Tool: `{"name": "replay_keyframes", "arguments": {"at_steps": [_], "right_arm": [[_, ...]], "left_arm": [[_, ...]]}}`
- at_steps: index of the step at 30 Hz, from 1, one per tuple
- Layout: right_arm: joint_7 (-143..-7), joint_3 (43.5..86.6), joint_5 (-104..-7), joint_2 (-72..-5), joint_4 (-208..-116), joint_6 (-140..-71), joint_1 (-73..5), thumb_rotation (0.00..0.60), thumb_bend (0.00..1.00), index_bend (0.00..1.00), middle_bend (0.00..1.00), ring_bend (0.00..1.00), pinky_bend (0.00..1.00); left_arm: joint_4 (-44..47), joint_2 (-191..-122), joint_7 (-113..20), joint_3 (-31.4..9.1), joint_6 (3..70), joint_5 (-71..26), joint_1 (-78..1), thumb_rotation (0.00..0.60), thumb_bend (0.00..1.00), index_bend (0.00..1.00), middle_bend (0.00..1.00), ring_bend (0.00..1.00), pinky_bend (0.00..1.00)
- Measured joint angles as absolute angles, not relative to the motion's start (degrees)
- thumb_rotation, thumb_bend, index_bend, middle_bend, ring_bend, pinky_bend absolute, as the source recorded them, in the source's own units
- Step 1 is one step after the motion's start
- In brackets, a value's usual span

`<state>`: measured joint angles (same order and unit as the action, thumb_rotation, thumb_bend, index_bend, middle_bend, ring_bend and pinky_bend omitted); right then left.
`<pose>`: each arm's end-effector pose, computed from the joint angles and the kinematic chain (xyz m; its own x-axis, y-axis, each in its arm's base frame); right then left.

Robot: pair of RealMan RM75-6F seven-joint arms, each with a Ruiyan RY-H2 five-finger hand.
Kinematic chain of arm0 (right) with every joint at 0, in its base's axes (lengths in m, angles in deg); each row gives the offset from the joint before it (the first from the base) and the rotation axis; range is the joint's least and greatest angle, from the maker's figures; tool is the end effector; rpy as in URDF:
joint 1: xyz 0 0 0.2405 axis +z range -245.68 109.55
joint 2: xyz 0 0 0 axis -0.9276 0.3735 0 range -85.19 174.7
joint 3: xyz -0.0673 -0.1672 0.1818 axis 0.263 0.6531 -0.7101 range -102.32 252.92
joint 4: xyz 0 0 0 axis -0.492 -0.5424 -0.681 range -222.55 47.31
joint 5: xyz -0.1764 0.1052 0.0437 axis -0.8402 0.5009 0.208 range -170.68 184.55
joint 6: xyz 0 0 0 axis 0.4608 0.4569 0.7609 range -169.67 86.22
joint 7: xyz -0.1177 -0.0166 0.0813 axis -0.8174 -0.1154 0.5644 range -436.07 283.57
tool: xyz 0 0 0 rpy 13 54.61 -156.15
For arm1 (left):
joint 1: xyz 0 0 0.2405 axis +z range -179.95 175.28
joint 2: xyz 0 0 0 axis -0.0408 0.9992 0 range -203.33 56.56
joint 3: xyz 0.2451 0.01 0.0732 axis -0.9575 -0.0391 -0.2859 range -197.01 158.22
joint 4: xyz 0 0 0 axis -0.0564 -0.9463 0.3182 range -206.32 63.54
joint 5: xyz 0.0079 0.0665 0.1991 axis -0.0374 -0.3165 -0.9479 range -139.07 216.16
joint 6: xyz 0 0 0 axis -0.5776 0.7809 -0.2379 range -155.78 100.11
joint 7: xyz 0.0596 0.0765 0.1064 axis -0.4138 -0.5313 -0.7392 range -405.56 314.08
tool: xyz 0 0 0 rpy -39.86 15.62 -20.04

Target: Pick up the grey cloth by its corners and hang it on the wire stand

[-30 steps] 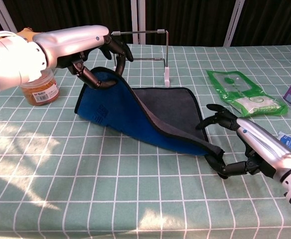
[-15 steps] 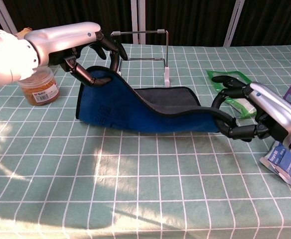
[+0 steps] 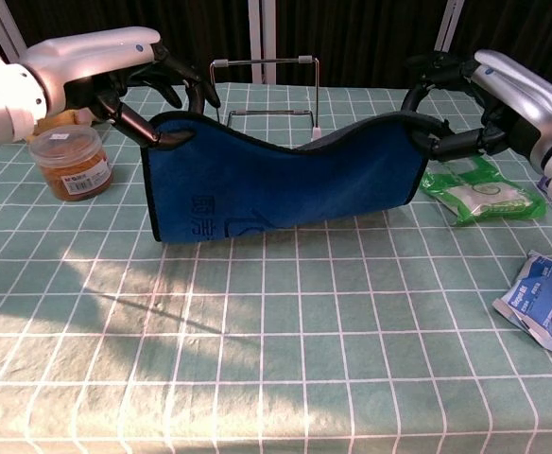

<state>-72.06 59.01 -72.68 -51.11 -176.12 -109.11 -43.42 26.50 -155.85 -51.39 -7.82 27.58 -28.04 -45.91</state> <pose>-0.1558 -0.2913 -0.0050 -0.1599 -0.1727 0.9719 -0.9526 -0.2312 -0.1977 -0.0998 0.3238 0.0096 0.1750 0.3677 0.9133 0.9103 -0.4138 -0.0078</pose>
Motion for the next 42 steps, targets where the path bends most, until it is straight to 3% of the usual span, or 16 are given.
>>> {"name": "replay_keyframes", "arguments": {"at_steps": [13,21,25,26,27,29,30,31,36,39,42], "right_arm": [[-78.12,48.79,-66.00,-53.35,-169.42,-103.67,-31.40,0.600,0.57,1.00,0.10,0.00,0.00],[-79.71,43.35,-62.30,-57.07,-155.35,-100.59,-21.26,0.600,0.55,1.00,0.13,0.00,0.00],[-78.89,41.49,-61.63,-60.65,-144.65,-100.11,-15.53,0.600,0.59,1.00,0.17,0.00,0.00],[-78.57,40.95,-61.39,-61.89,-140.75,-99.82,-13.49,0.600,0.59,0.96,0.16,0.00,0.00],[-78.38,40.59,-61.20,-62.82,-137.65,-99.48,-11.88,0.600,0.57,0.85,0.13,0.00,0.00],[-78.33,40.02,-60.61,-64.85,-130.00,-97.84,-7.96,0.600,0.42,0.29,0.03,0.00,0.00],[-78.55,39.85,-60.26,-65.66,-126.63,-96.60,-6.19,0.600,0.36,0.13,0.00,0.00,0.00],[-78.87,39.72,-59.90,-66.46,-123.31,-95.08,-4.35,0.600,0.27,0.00,0.00,0.00,0.00],[-80.98,39.57,-58.01,-70.63,-108.52,-86.92,5.97,0.600,0.13,0.00,0.00,0.00,0.00],[-81.49,40.31,-57.17,-71.76,-106.14,-83.62,8.46,0.600,0.02,0.00,0.00,0.00,0.00],[-81.36,40.97,-56.45,-71.41,-107.06,-83.21,8.22,0.600,0.01,0.00,0.00,0.00,0.00]], "left_arm": [[17.98,-158.10,-55.33,-0.42,25.90,-18.30,-51.81,0.600,0.43,0.87,0.26,0.13,0.24],[4.74,-161.20,-57.63,6.17,21.67,-10.47,-60.42,0.600,0.43,0.87,0.30,0.15,0.24],[-5.28,-163.85,-57.46,8.55,18.55,-7.24,-64.73,0.600,0.43,0.87,0.30,0.16,0.25],[-8.89,-164.82,-57.34,9.13,17.29,-6.18,-66.06,0.600,0.43,0.84,0.30,0.16,0.25],[-11.72,-165.58,-57.28,9.49,16.23,-5.39,-67.06,0.600,0.43,0.74,0.28,0.15,0.24],[-18.52,-167.31,-57.23,9.98,13.05,-3.69,-69.35,0.600,0.37,0.26,0.15,0.13,0.21],[-21.32,-167.95,-57.25,10.04,11.23,-3.01,-70.25,0.600,0.32,0.07,0.08,0.12,0.19],[-23.97,-168.59,-57.25,10.07,9.22,-2.36,-71.14,0.600,0.28,0.01,0.05,0.12,0.18],[-32.09,-171.41,-55.81,9.89,1.27,-1.69,-74.11,0.600,0.15,0.00,0.03,0.15,0.16],[-33.48,-172.41,-53.79,9.46,2.44,-3.26,-74.67,0.600,0.15,0.00,0.03,0.15,0.16],[-32.84,-172.10,-52.35,8.98,4.92,-5.36,-74.30,0.600,0.15,0.00,0.03,0.15,0.16]]}}
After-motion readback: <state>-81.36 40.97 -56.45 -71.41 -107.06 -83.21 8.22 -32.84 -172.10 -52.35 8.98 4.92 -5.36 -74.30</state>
